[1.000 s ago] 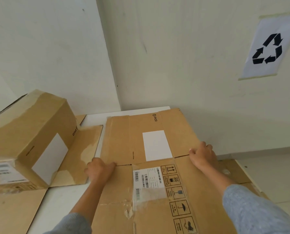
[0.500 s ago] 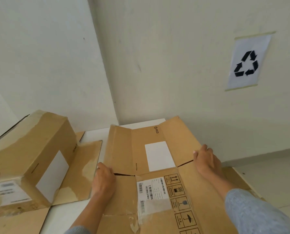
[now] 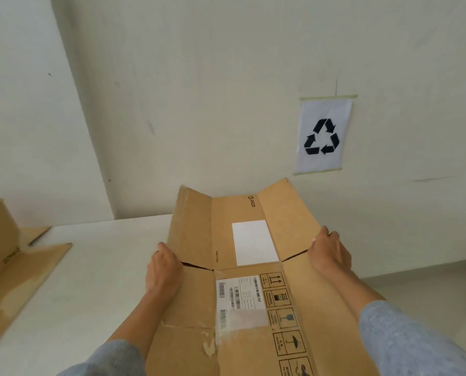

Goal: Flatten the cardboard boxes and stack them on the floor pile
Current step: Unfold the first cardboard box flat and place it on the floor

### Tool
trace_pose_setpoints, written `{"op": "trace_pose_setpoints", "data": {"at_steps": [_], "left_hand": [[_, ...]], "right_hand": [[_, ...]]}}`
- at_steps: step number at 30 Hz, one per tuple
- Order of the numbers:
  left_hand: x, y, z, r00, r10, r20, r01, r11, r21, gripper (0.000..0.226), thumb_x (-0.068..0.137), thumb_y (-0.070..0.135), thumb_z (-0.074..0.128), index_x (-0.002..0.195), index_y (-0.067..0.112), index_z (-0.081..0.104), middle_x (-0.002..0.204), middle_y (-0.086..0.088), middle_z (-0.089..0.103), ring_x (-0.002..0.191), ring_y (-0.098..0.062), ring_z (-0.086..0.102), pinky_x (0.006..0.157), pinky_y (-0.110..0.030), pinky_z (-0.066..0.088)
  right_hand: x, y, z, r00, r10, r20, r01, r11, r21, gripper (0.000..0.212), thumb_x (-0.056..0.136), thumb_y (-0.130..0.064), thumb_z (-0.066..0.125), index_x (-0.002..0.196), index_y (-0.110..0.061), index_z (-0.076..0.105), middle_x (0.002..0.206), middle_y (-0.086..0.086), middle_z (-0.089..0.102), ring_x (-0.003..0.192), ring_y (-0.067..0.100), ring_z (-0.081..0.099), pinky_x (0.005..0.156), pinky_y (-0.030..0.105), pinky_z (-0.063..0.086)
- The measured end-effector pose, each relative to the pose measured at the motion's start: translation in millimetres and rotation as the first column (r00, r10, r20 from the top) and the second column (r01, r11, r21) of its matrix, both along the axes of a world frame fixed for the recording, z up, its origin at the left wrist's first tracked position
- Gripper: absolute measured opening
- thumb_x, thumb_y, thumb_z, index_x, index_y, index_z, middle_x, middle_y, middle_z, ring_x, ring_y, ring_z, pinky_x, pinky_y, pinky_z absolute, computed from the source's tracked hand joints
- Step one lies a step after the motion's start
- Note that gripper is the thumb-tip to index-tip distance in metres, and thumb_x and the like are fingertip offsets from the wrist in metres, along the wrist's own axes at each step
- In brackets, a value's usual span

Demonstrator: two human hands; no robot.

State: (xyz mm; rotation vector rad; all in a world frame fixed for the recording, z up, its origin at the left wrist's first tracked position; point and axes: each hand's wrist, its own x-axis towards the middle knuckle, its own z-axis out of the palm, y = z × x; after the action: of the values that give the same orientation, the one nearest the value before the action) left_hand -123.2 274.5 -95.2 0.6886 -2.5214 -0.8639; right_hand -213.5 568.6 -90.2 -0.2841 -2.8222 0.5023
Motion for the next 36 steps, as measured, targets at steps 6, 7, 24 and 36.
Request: {"op": "trace_pose_setpoints", "data": {"at_steps": [6,7,24,36], "left_hand": [[-37.1,128.3,4.8,0.999,0.039,0.021,-0.04,0.997,0.069,0.018,0.094,0.006,0.028,0.101,-0.002,0.043,0.11,-0.029,0.055,0.099,-0.044,0.053,0.074,-0.045,0.039],[-42.5,145.0,6.0,0.999,0.047,0.028,-0.049,0.995,0.087,0.017,0.093,0.006,0.029,0.1,-0.001,0.042,0.109,-0.028,0.055,0.099,-0.043,0.053,0.072,-0.043,0.037],[-138.1,254.3,-166.8,0.978,0.175,0.117,-0.196,0.958,0.208,0.03,0.094,0.008,0.034,0.116,-0.006,0.05,0.113,-0.027,0.058,0.101,-0.04,0.054,0.077,-0.04,0.041],[-190.8,303.2,-520.5,0.986,0.155,0.066,-0.165,0.968,0.188,0.029,0.095,0.009,0.039,0.114,-0.005,0.055,0.109,-0.028,0.062,0.101,-0.042,0.057,0.081,-0.042,0.045]], "right_hand": [[-48.7,108.1,17.8,0.992,0.045,0.121,-0.042,0.999,-0.021,0.041,0.093,-0.015,0.041,0.132,-0.006,0.034,0.127,0.017,0.045,0.106,0.034,0.055,0.069,0.032,0.04],[-55.6,122.8,18.8,0.988,0.054,0.144,-0.048,0.998,-0.048,0.046,0.092,-0.015,0.041,0.136,-0.007,0.032,0.13,0.017,0.044,0.108,0.034,0.054,0.072,0.033,0.041],[-130.4,249.1,-156.0,0.908,0.203,0.367,0.033,0.837,-0.545,0.056,0.075,0.001,0.05,0.129,-0.015,0.048,0.128,0.01,0.052,0.106,0.026,0.052,0.075,0.027,0.04],[-152.9,310.2,-490.1,0.887,0.192,0.42,0.008,0.903,-0.429,0.062,0.082,0.003,0.051,0.139,-0.013,0.029,0.109,0.016,0.054,0.086,0.025,0.048,0.071,0.03,0.04]]}}
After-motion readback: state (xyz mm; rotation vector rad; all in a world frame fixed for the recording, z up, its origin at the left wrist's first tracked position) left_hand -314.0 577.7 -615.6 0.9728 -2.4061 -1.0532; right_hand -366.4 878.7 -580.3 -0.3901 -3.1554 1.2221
